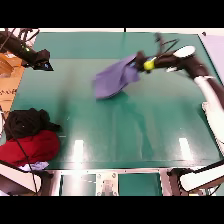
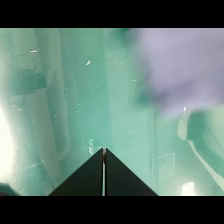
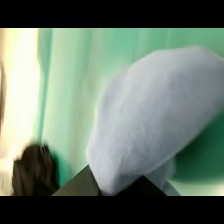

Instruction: Fold the shirts.

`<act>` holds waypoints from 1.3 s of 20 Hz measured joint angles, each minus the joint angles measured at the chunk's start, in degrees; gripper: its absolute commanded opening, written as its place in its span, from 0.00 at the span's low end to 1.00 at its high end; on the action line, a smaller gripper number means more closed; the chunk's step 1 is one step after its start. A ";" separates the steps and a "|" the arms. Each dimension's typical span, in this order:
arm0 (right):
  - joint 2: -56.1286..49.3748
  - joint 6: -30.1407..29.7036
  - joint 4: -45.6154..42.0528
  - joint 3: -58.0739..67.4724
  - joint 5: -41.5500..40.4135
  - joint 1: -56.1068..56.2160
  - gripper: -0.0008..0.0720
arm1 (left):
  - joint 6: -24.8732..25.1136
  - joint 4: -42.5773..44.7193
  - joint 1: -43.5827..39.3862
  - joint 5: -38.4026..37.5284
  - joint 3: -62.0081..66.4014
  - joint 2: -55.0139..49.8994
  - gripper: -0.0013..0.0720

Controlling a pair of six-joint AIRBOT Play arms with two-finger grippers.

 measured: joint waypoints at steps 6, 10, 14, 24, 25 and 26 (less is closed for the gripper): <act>8.26 3.13 -0.09 3.10 3.67 -22.51 0.03 | -0.02 0.00 0.00 0.15 0.00 0.00 0.05; 9.81 3.74 -0.11 3.48 4.74 -37.75 0.03 | -0.02 0.00 0.00 0.22 0.00 0.00 0.05; 10.23 2.84 -0.55 3.58 6.23 -50.42 0.03 | -0.02 -0.02 0.00 0.24 0.00 0.00 0.05; 10.49 6.75 -10.29 3.63 17.62 -67.49 0.03 | -0.20 -0.04 0.00 -1.07 0.00 0.00 0.05; 10.49 8.48 -11.85 3.63 19.69 -68.67 0.03 | -0.22 -0.07 0.00 -1.29 0.00 0.00 0.05; 10.56 10.40 -13.42 3.63 21.94 -69.61 0.03 | -0.22 -0.07 0.00 -1.40 0.00 0.00 0.05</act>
